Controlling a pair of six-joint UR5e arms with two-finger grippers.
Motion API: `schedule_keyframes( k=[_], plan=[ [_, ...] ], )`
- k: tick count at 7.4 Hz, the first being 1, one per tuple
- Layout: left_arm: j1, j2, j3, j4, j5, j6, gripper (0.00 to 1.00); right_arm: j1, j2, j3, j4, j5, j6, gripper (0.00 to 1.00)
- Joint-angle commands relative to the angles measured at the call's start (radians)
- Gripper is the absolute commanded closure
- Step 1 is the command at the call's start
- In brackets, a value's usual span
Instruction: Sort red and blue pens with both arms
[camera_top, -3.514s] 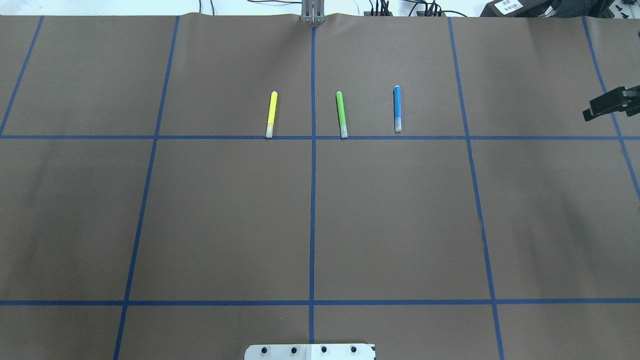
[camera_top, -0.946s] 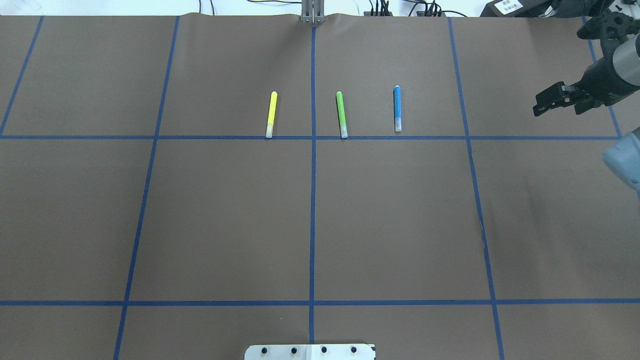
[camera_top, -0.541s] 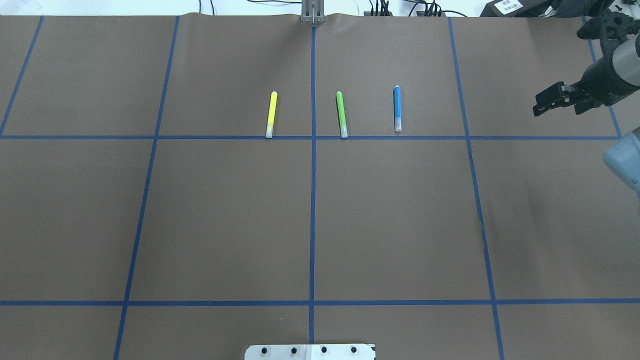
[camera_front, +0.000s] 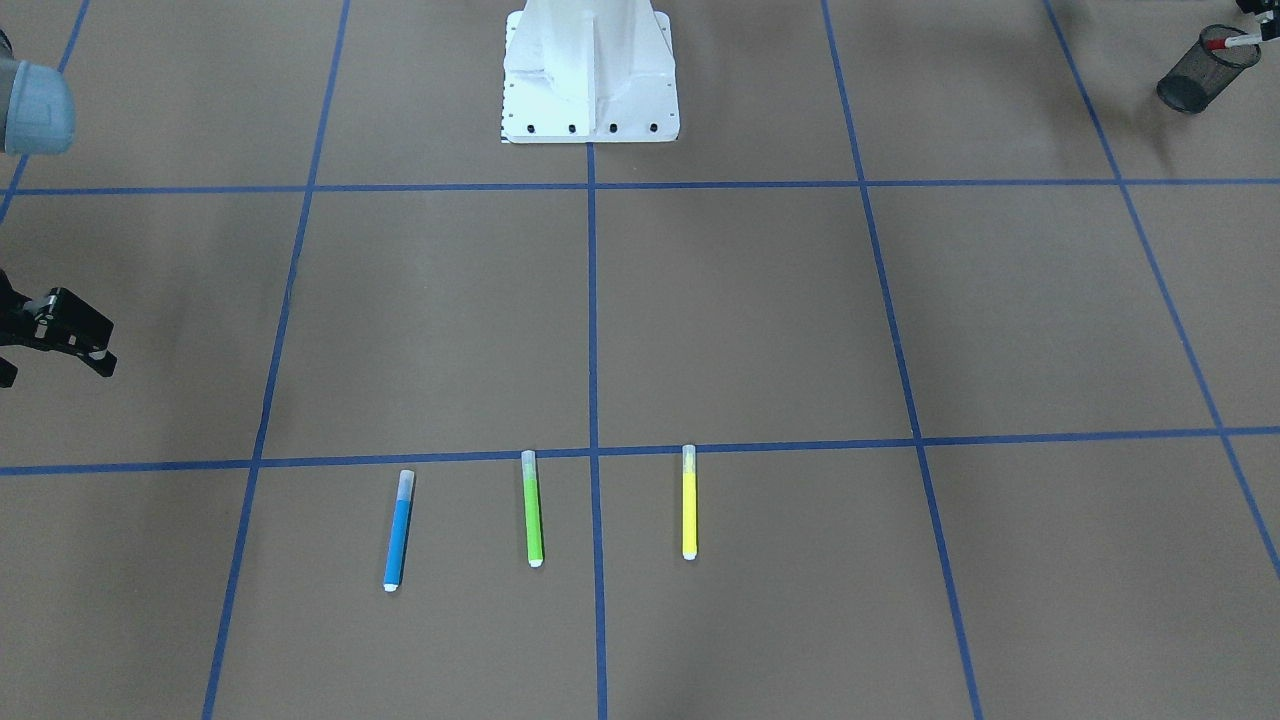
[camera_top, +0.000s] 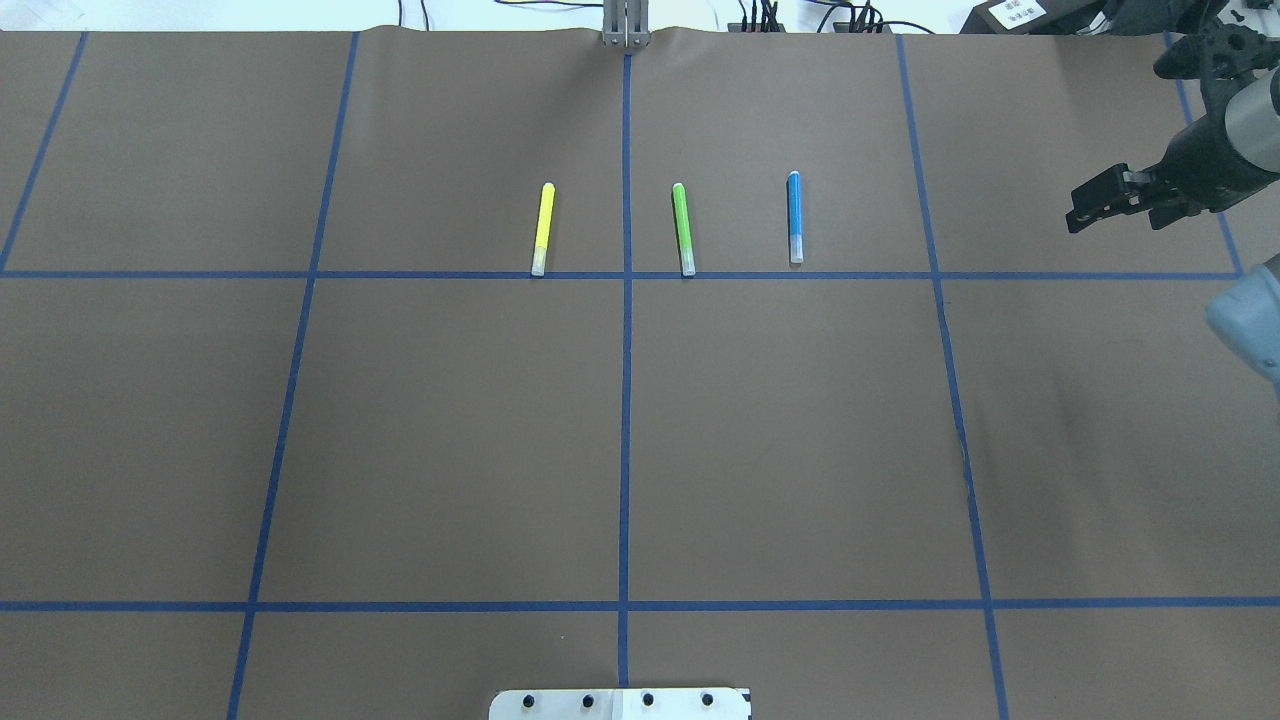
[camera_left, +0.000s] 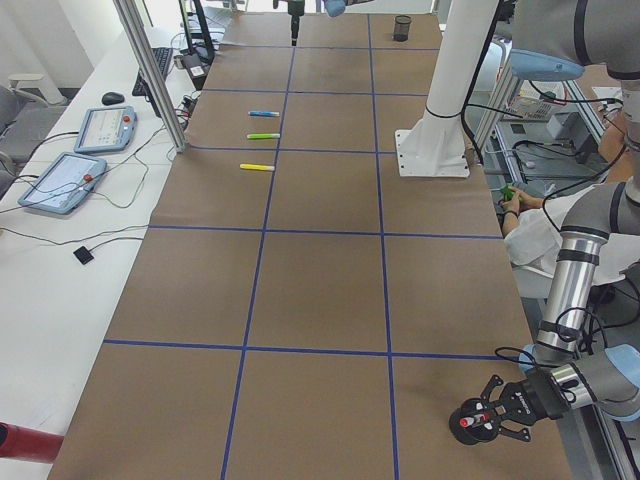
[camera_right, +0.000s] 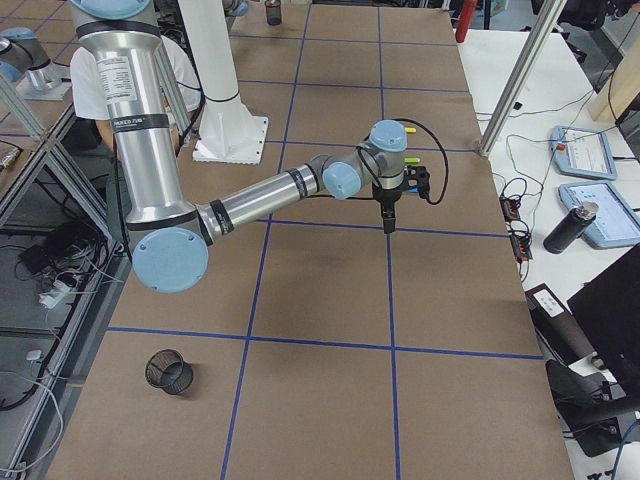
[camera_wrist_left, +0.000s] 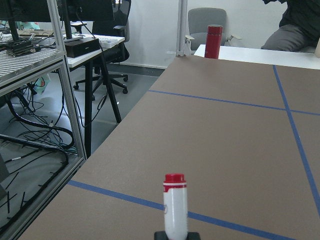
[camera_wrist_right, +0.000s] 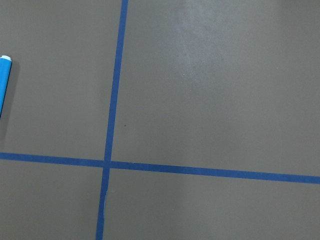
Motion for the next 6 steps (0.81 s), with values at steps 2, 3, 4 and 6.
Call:
schedule_keyframes(
  k=[2,3,4,6],
  plan=[
    [-0.016,0.000,0.015,-0.006,0.000,0.043,0.39,0.000,0.000,0.000,0.000,0.000,0.000,0.00],
    [-0.031,0.000,0.019,-0.008,0.000,0.051,0.18,0.001,0.000,-0.002,-0.002,0.000,0.000,0.00],
    [-0.031,0.000,0.019,-0.011,-0.008,0.051,0.04,0.001,0.000,-0.003,-0.002,0.001,0.000,0.00],
    [-0.031,-0.003,0.013,-0.005,-0.027,0.049,0.04,0.000,0.000,-0.003,-0.002,0.002,0.000,0.00]
  ],
)
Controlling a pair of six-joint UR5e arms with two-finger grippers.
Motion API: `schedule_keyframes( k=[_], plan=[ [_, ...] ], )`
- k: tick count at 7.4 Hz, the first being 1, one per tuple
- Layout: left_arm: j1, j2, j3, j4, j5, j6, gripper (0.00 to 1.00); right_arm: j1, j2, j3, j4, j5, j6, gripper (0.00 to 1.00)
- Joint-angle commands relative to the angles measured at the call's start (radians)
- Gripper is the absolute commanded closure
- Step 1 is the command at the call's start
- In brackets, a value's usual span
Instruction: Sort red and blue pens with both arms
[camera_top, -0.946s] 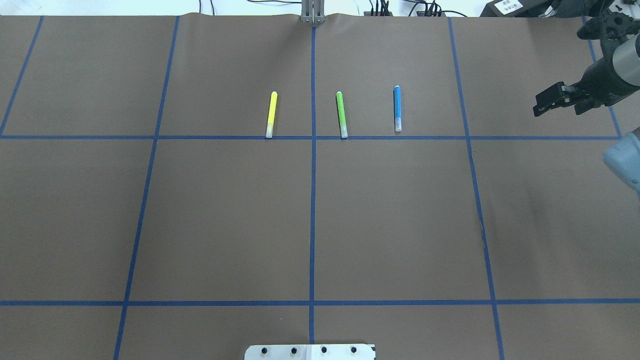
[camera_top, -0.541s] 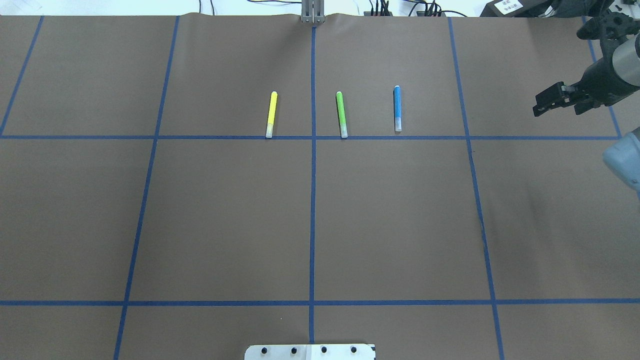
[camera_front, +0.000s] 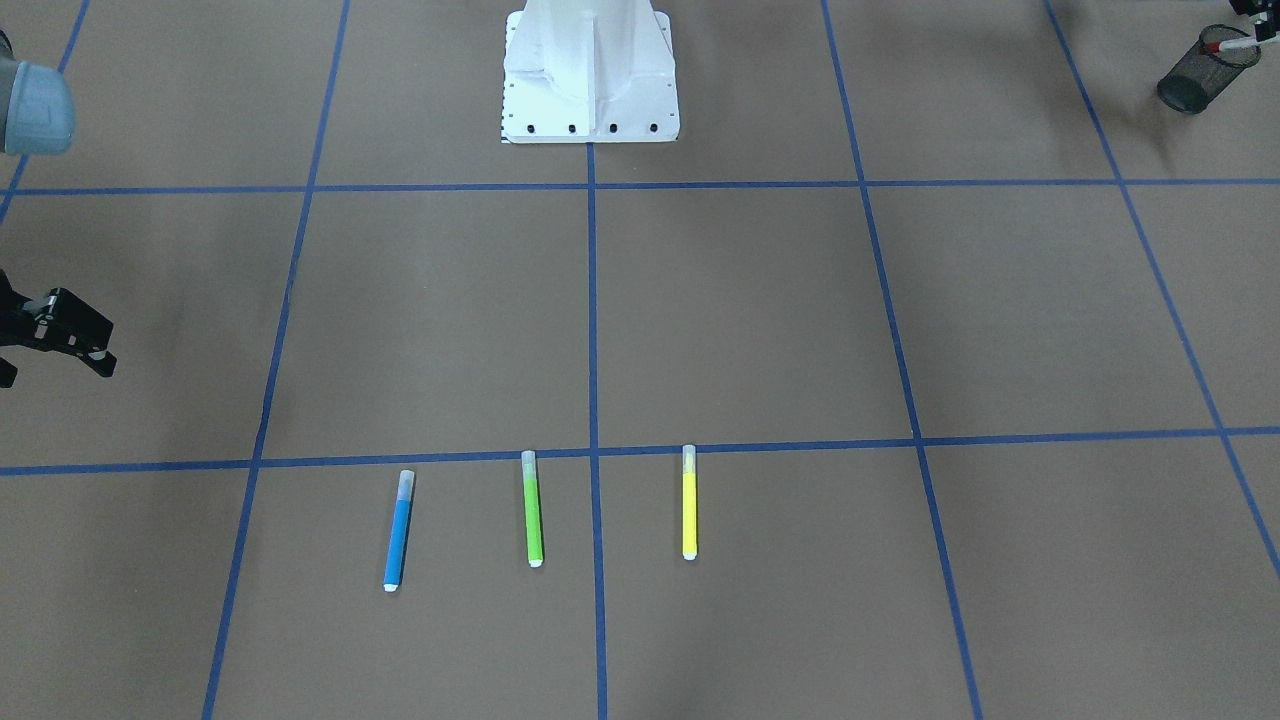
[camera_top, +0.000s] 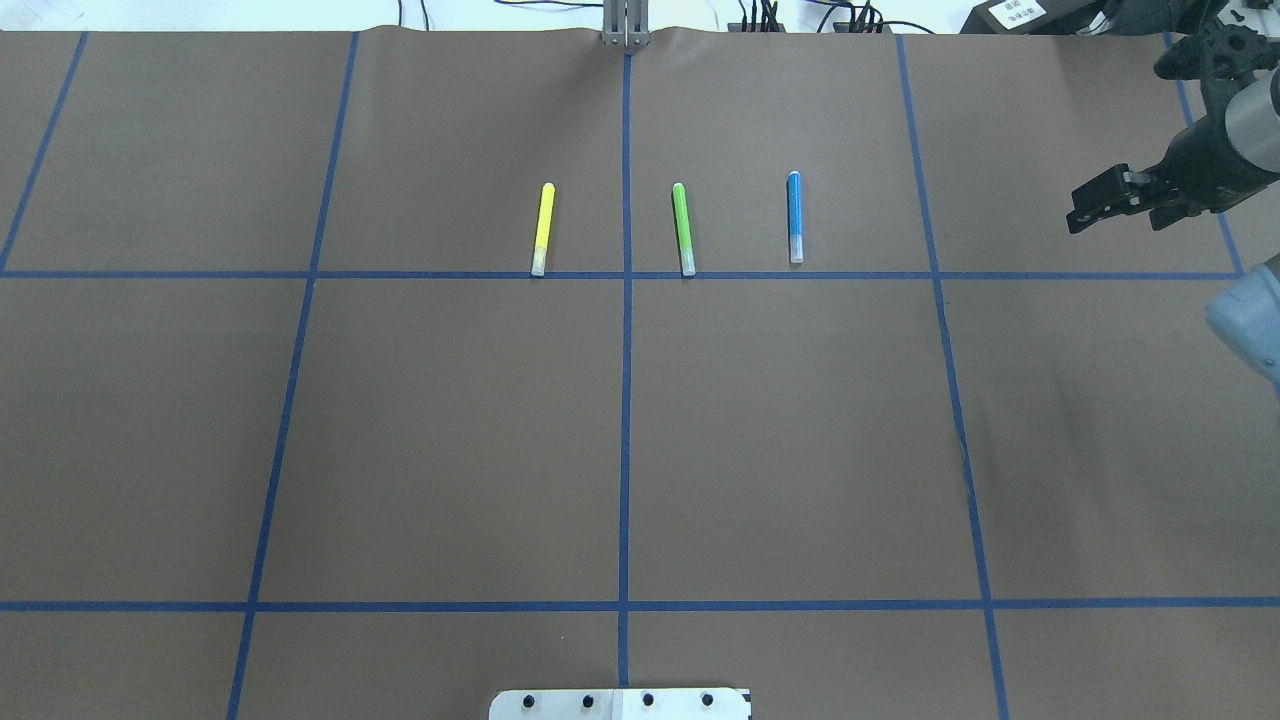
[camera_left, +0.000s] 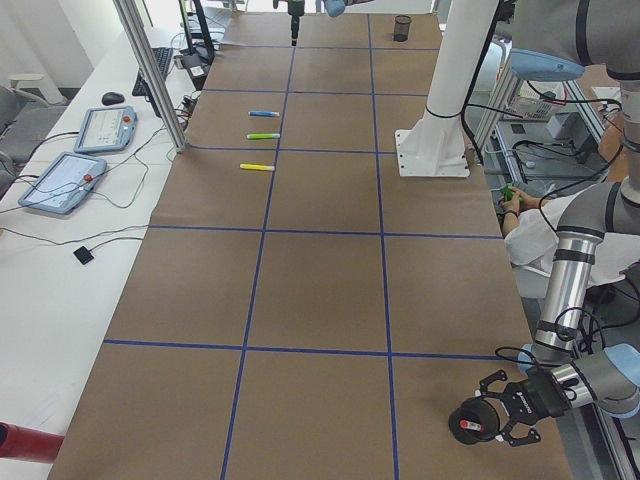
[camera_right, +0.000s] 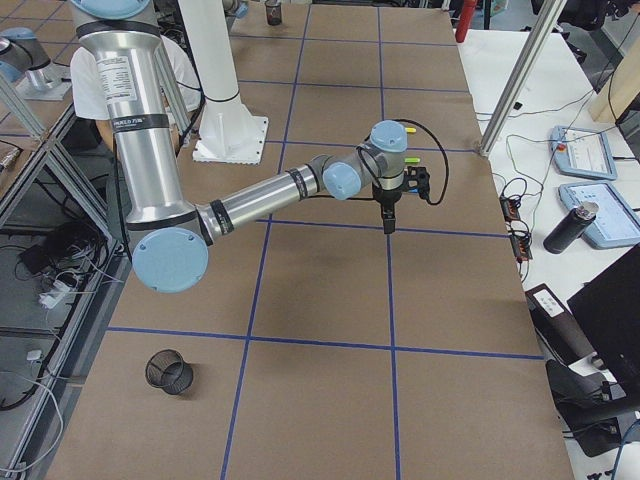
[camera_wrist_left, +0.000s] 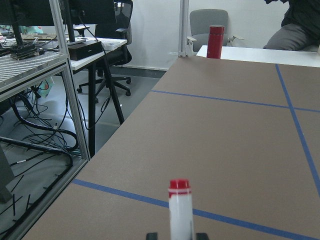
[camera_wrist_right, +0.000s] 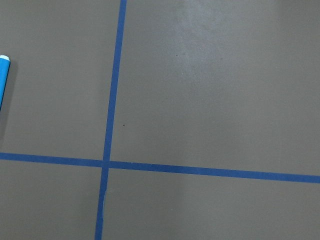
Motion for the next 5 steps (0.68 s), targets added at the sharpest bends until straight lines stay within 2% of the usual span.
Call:
schedule_keyframes(
  k=[1,2,3,5],
  plan=[
    [0.001,-0.015,-0.007,0.014,-0.036,-0.002,0.04,-0.001,0.005,0.000,0.000,0.000,0.011,0.00],
    [0.004,-0.053,-0.033,0.089,-0.082,-0.008,0.04,-0.001,0.011,0.000,-0.002,0.000,0.024,0.00],
    [0.005,-0.123,-0.074,0.216,-0.152,-0.010,0.04,-0.002,0.011,0.001,0.000,0.000,0.028,0.00],
    [0.011,-0.214,-0.207,0.510,-0.182,-0.013,0.04,-0.002,0.011,0.004,0.001,0.002,0.044,0.00]
  ],
)
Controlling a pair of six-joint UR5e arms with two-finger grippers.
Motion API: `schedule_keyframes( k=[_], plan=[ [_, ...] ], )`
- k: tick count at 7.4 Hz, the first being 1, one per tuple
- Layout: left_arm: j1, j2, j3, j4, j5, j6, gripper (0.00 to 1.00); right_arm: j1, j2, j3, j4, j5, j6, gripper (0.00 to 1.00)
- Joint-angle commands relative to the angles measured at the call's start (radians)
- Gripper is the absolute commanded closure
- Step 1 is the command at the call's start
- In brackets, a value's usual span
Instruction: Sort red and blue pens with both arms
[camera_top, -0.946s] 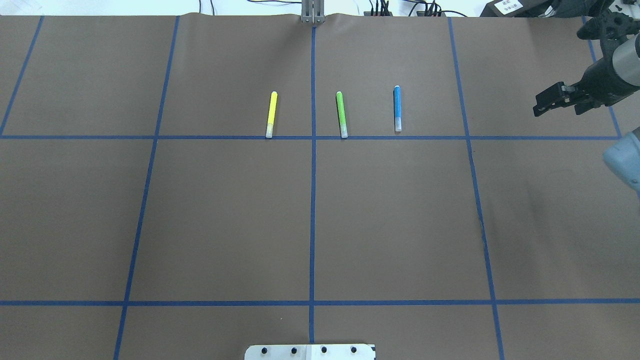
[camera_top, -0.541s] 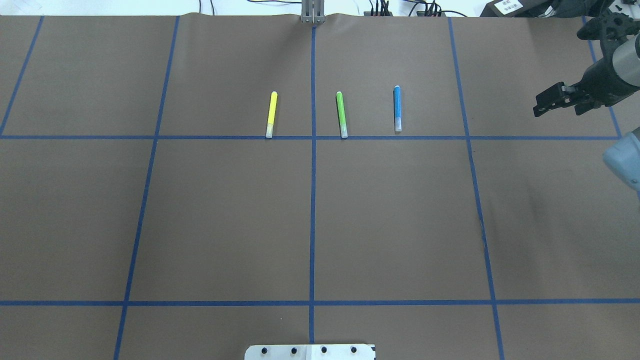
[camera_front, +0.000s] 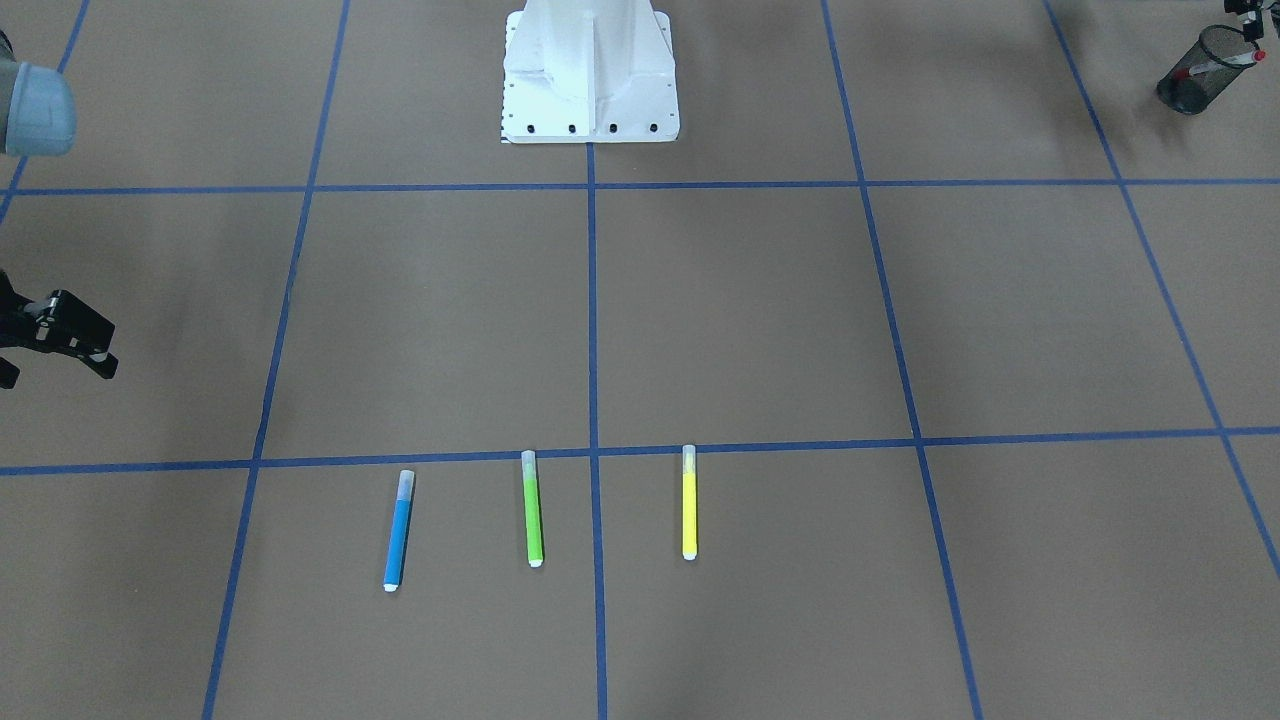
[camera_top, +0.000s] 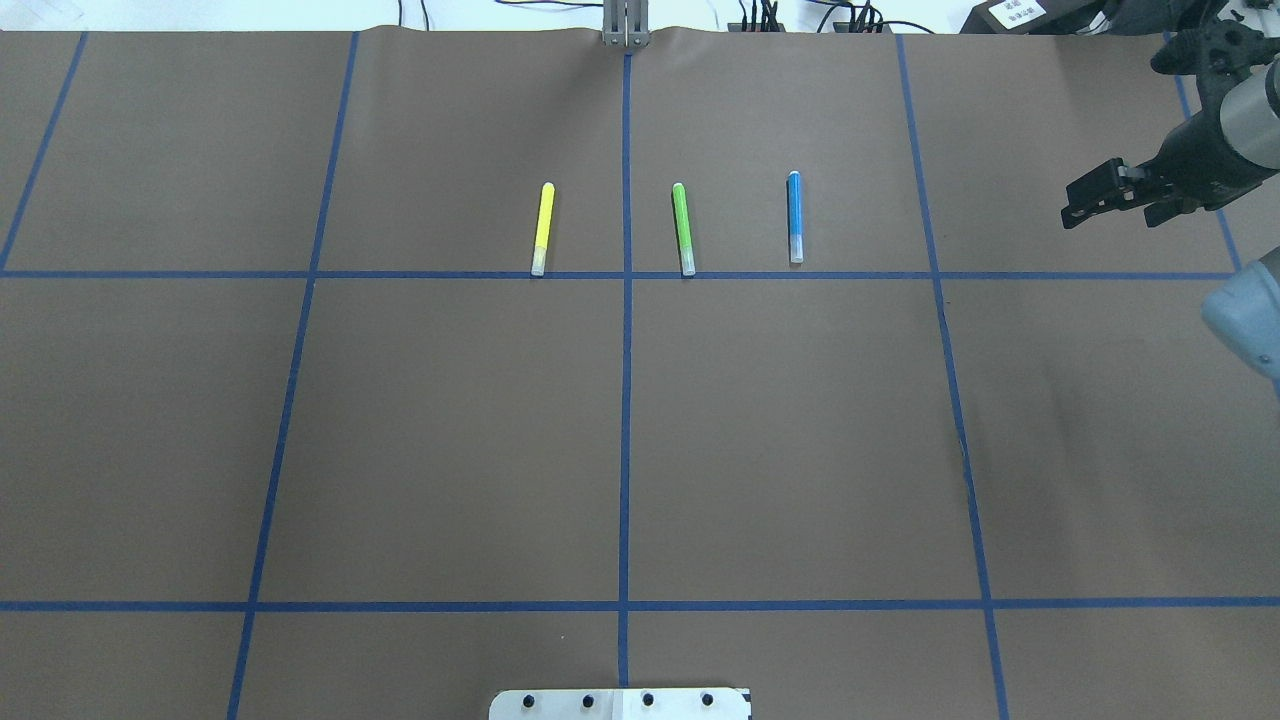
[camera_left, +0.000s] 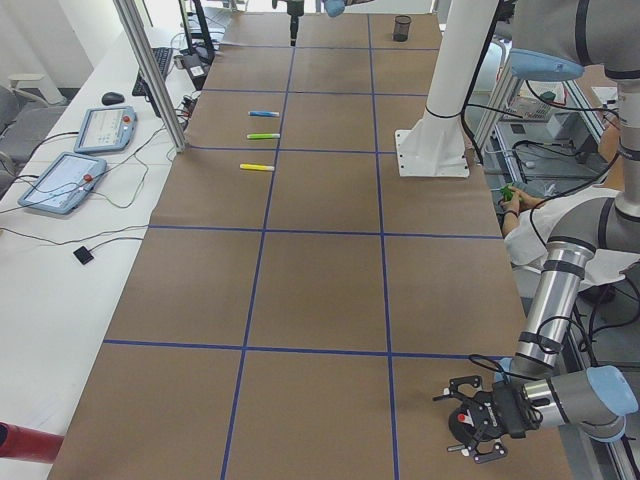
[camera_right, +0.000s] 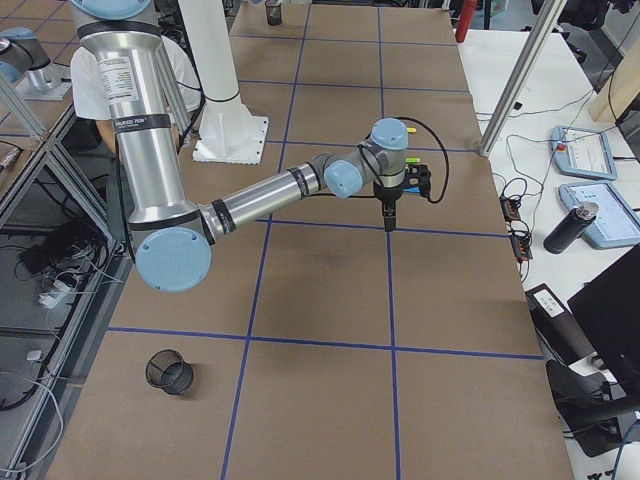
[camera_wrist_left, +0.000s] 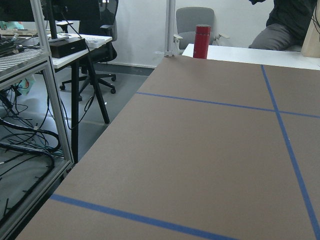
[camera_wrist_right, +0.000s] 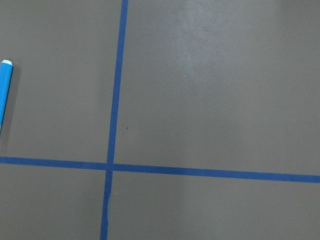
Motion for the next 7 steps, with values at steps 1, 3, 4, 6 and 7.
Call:
schedule_keyframes(
  k=[1,3,4,6,7],
  plan=[
    [0.042,-0.086,-0.169,0.325,-0.023,-0.005,0.04,-0.011,0.004,0.002,0.001,0.000,0.032,0.00],
    [0.204,-0.239,-0.357,0.759,-0.023,-0.005,0.04,-0.034,0.039,-0.001,-0.003,-0.002,0.075,0.00],
    [0.297,-0.335,-0.383,0.906,-0.024,-0.009,0.04,-0.061,0.062,-0.006,0.000,-0.008,0.131,0.00],
    [0.491,-0.538,-0.375,1.119,-0.040,-0.084,0.04,-0.144,0.175,-0.079,-0.005,-0.045,0.281,0.01],
    [0.562,-0.618,-0.374,1.197,-0.038,-0.142,0.04,-0.176,0.291,-0.207,0.001,-0.051,0.372,0.03]
  ],
)
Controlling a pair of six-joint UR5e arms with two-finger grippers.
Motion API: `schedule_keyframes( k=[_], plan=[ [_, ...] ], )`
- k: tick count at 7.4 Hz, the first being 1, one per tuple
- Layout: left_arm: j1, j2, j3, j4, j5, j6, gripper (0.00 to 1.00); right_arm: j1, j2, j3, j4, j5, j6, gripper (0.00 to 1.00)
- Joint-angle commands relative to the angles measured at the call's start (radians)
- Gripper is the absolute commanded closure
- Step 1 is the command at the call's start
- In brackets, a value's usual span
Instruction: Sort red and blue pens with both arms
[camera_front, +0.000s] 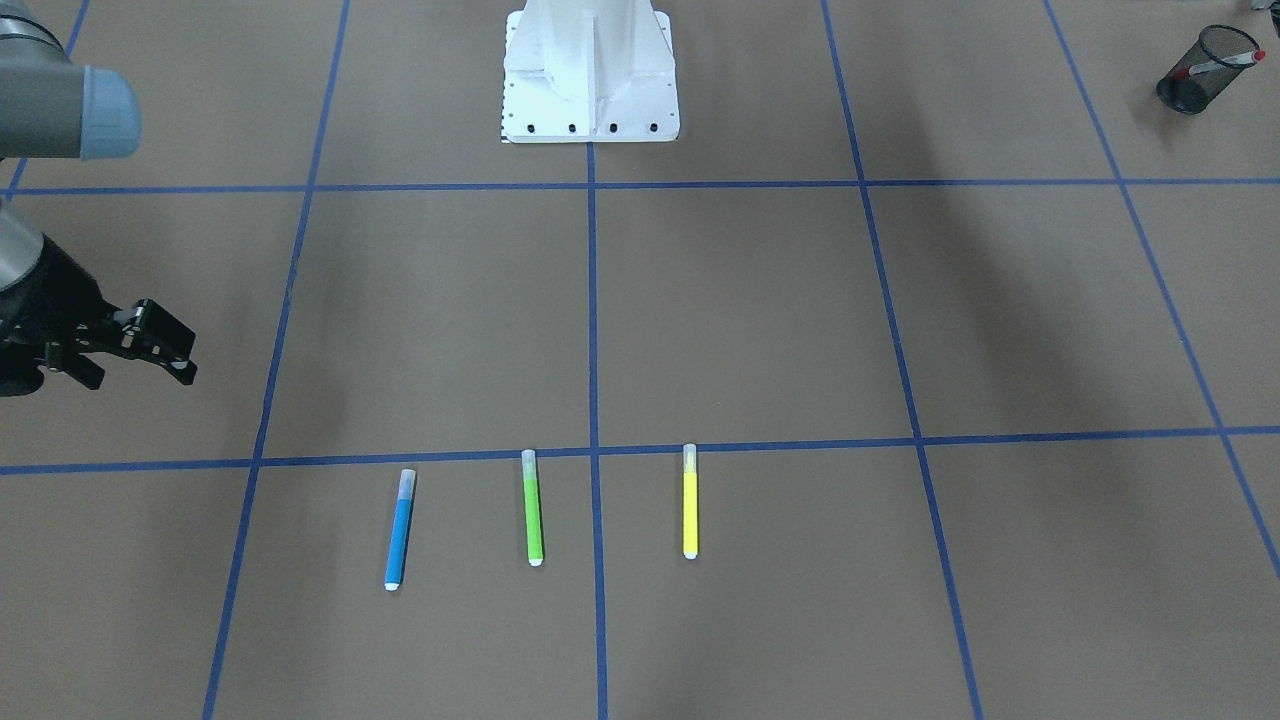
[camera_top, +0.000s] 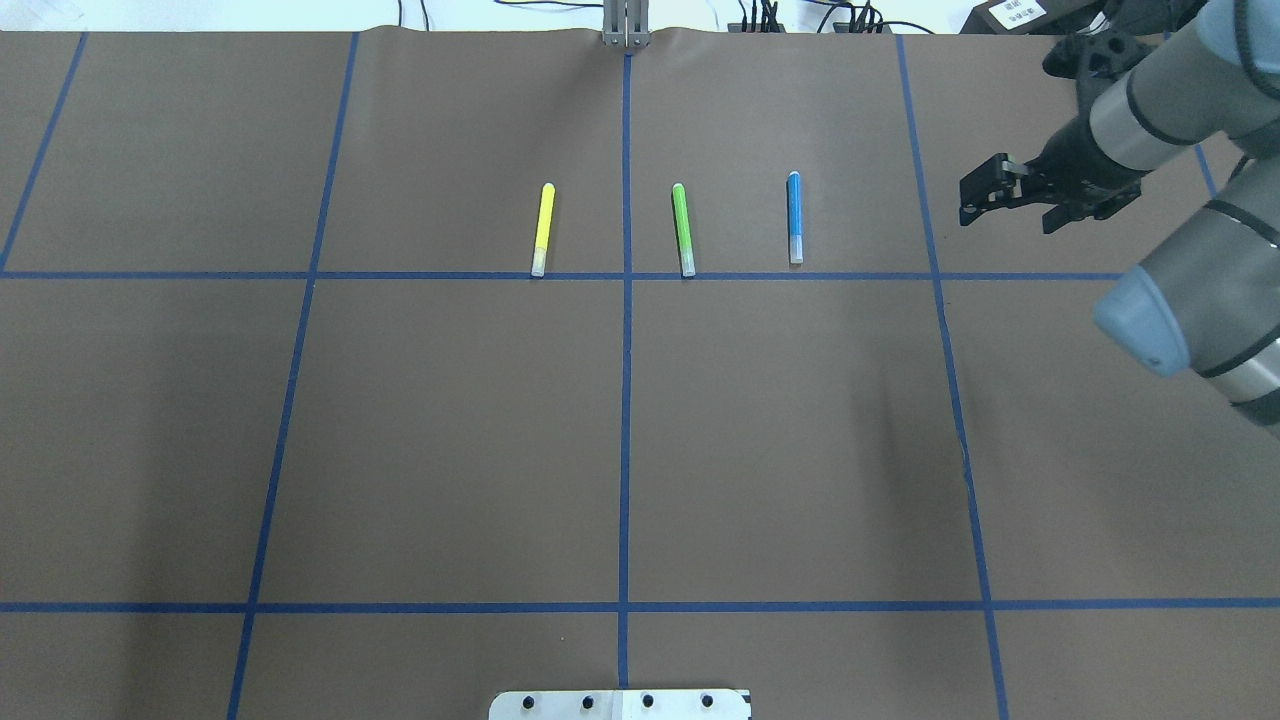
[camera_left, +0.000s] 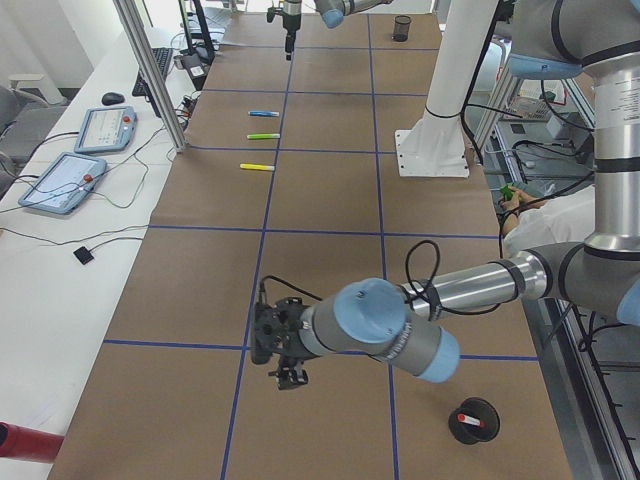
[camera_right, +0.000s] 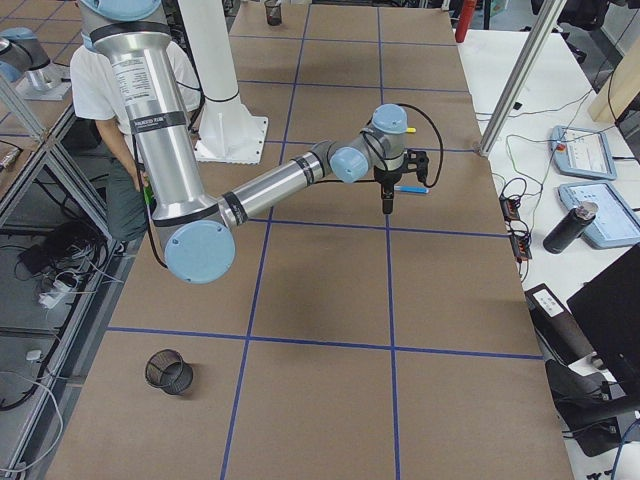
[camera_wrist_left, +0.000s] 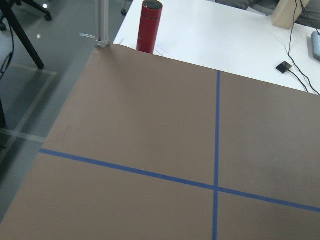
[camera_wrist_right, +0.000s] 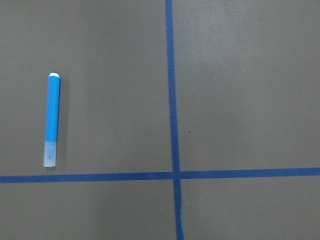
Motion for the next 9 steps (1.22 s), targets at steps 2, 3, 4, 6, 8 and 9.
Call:
schedule_keyframes(
  k=[2,3,4,6,8,9],
  plan=[
    [0.189,-0.168,0.006,0.158,-0.005,-0.085,0.04,-0.074,0.293,-0.346,0.016,-0.049,0.111,0.08],
    [0.245,-0.197,0.007,0.216,-0.009,-0.085,0.04,-0.093,0.332,-0.443,0.091,-0.073,0.111,0.09],
    [0.258,-0.220,0.007,0.245,-0.009,-0.079,0.04,-0.099,0.370,-0.541,0.164,-0.080,0.109,0.11],
    [0.258,-0.217,0.004,0.246,-0.009,-0.076,0.04,-0.126,0.498,-0.739,0.223,-0.123,0.108,0.14],
    [0.258,-0.220,0.009,0.246,-0.009,-0.076,0.04,-0.145,0.524,-0.867,0.352,-0.115,0.106,0.20],
    [0.258,-0.218,0.007,0.246,-0.009,-0.076,0.04,-0.145,0.530,-0.868,0.349,-0.115,0.106,0.25]
  ],
)
